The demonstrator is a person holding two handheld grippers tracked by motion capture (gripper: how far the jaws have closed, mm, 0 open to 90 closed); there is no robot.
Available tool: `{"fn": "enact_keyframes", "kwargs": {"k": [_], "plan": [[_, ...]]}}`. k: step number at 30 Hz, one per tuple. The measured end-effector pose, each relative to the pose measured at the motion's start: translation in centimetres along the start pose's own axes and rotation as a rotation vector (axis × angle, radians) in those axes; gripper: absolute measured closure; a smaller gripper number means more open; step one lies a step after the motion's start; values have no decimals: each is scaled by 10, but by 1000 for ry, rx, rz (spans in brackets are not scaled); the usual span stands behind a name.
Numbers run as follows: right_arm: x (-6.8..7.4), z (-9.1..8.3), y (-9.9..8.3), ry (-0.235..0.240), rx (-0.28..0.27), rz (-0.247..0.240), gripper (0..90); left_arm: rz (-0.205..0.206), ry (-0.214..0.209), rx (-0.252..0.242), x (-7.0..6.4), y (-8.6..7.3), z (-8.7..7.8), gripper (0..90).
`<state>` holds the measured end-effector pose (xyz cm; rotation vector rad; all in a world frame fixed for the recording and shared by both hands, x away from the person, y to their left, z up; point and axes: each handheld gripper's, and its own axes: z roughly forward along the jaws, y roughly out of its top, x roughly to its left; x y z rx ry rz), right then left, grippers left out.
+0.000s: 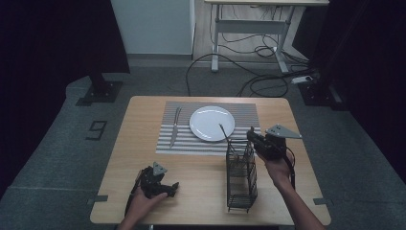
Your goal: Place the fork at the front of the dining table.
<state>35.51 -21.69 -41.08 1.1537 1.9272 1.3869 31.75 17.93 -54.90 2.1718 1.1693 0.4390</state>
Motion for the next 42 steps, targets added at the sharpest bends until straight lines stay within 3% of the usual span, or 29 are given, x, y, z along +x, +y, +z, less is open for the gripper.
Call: {"fn": "enact_keyframes", "kwargs": {"k": [29, 34, 42], "plan": [[3, -40, 31, 20, -163, -19, 859, 0, 0, 0, 0, 0, 0, 0], [3, -48, 38, -4, -191, -37, 860, 0, 0, 2, 0, 0, 0, 0], [-7, -65, 48, -24, -239, -13, 860, 1, 0, 2, 0, 0, 0, 0]]}}
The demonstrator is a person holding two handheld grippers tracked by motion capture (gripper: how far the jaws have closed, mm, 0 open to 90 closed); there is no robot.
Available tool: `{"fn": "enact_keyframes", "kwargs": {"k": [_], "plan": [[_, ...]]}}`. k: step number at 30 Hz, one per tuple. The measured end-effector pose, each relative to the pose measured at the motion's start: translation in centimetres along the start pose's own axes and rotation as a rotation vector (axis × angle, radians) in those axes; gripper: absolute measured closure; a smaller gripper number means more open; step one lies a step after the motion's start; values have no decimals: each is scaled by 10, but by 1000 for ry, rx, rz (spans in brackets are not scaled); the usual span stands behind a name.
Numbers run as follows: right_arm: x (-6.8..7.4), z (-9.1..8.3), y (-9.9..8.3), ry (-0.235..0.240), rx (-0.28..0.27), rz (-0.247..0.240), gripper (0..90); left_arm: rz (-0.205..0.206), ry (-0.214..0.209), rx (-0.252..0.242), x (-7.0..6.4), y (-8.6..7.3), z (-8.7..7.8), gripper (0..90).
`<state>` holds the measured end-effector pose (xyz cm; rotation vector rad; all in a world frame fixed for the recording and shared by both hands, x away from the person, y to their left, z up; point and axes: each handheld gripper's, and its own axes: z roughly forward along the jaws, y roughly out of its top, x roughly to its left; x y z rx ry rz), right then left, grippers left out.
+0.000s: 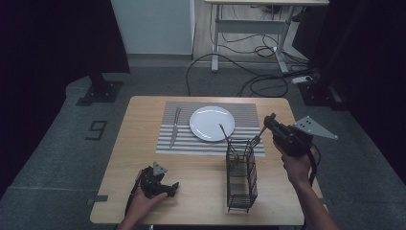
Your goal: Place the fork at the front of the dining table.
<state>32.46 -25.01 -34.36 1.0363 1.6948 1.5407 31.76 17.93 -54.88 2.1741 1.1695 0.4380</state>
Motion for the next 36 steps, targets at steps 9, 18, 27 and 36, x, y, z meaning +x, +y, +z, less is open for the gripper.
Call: {"fn": "enact_keyframes", "kwargs": {"k": [9, 18, 27, 36], "plan": [[-7, -14, 15, -23, -44, -2, 860, -1, 1, 1, 0, 0, 0, 0], [-15, -22, 25, -54, -70, -6, 860, -2, 1, 1, 0, 0, 0, 0], [-32, -24, 27, -100, -69, 13, 860, -2, 1, 1, 0, 0, 0, 0], [-43, -19, 25, -137, -51, 19, 860, -3, 2, 0, 0, 0, 0, 0]]}}
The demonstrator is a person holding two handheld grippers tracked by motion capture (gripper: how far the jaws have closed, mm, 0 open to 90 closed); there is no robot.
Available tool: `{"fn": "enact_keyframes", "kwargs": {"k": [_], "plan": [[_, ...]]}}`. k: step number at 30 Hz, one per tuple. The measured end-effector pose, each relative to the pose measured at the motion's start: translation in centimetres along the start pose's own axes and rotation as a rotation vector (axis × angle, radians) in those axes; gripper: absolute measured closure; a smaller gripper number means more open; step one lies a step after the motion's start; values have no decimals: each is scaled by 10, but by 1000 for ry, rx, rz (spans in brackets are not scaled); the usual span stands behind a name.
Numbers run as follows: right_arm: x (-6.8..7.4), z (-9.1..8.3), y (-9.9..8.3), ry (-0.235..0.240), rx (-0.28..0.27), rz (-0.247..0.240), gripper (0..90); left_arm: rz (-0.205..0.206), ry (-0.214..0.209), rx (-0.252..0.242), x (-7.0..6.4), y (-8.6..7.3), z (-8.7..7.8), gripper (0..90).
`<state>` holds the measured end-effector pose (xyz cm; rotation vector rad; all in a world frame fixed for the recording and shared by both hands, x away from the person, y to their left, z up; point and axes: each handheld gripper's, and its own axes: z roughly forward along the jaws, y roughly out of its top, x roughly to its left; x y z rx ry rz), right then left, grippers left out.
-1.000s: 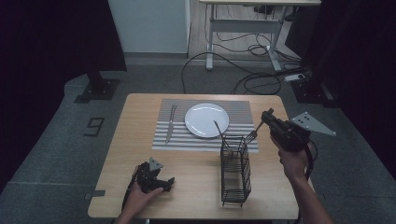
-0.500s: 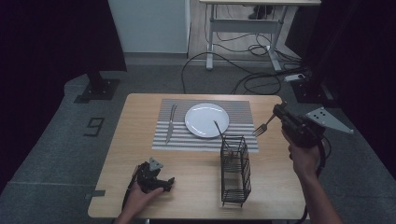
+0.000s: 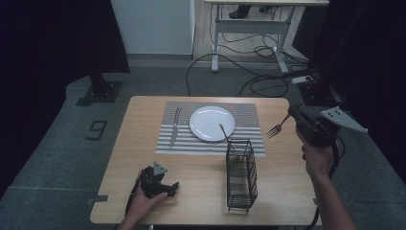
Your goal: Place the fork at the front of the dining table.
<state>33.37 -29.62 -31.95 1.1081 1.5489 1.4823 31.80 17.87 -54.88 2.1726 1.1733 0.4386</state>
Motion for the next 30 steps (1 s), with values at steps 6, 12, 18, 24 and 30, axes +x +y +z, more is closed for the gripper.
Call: {"fn": "enact_keyframes", "kwargs": {"k": [6, 12, 18, 24, 30], "plan": [[-2, 15, -9, -15, 21, -21, 861, 1, 0, 0, 0, 0, 0, 0], [-4, 32, -28, -27, 60, -13, 860, 1, 0, 0, 0, 0, 0, 0], [-9, 46, -46, -39, 90, 7, 860, 1, 0, 0, 0, 0, 0, 0], [-13, 53, -55, -56, 110, 10, 860, 0, 0, 0, 0, 0, 0, 0], [-13, 61, -65, -65, 129, 9, 860, 1, 1, -1, 0, 0, 0, 0]]}}
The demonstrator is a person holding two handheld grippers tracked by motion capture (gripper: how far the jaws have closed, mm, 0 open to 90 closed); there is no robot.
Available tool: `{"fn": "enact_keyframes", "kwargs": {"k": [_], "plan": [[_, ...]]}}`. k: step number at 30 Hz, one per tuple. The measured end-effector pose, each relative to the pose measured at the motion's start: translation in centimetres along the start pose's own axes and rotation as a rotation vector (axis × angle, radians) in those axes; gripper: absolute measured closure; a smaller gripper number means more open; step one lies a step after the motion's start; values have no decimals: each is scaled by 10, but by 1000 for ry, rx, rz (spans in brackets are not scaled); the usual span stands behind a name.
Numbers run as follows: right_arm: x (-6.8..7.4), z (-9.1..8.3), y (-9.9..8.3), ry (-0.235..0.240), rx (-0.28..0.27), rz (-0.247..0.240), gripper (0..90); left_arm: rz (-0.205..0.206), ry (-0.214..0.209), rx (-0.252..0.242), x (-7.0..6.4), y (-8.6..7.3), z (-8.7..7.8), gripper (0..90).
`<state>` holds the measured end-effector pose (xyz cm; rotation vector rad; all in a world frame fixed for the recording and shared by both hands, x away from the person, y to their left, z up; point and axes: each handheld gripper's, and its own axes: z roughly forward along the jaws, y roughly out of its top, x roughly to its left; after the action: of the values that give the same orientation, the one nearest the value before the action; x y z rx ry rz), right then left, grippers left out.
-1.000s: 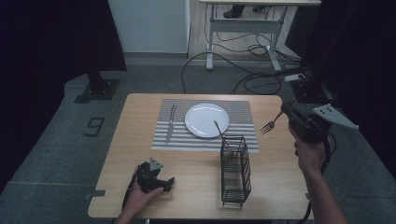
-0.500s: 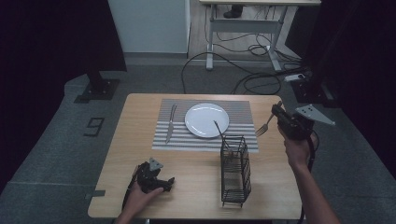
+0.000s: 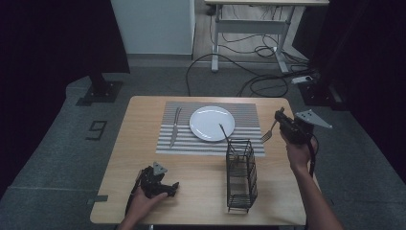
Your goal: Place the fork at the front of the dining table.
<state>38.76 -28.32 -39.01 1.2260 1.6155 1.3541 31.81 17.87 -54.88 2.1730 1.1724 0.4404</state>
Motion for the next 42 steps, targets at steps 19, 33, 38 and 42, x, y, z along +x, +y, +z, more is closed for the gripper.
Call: {"fn": "enact_keyframes", "kwargs": {"k": [19, 33, 38, 42], "plan": [[13, 46, -26, -28, 78, -42, 860, 1, 0, 1, 0, 0, 0, 0], [15, 67, -49, -50, 156, -47, 859, 0, -1, 1, 0, 0, 0, 0], [16, 68, -52, -49, 142, -55, 858, 0, -1, 1, 0, 0, 0, 0], [19, 69, -52, -42, 143, -70, 857, 0, -1, 1, 0, 0, 0, 0]]}}
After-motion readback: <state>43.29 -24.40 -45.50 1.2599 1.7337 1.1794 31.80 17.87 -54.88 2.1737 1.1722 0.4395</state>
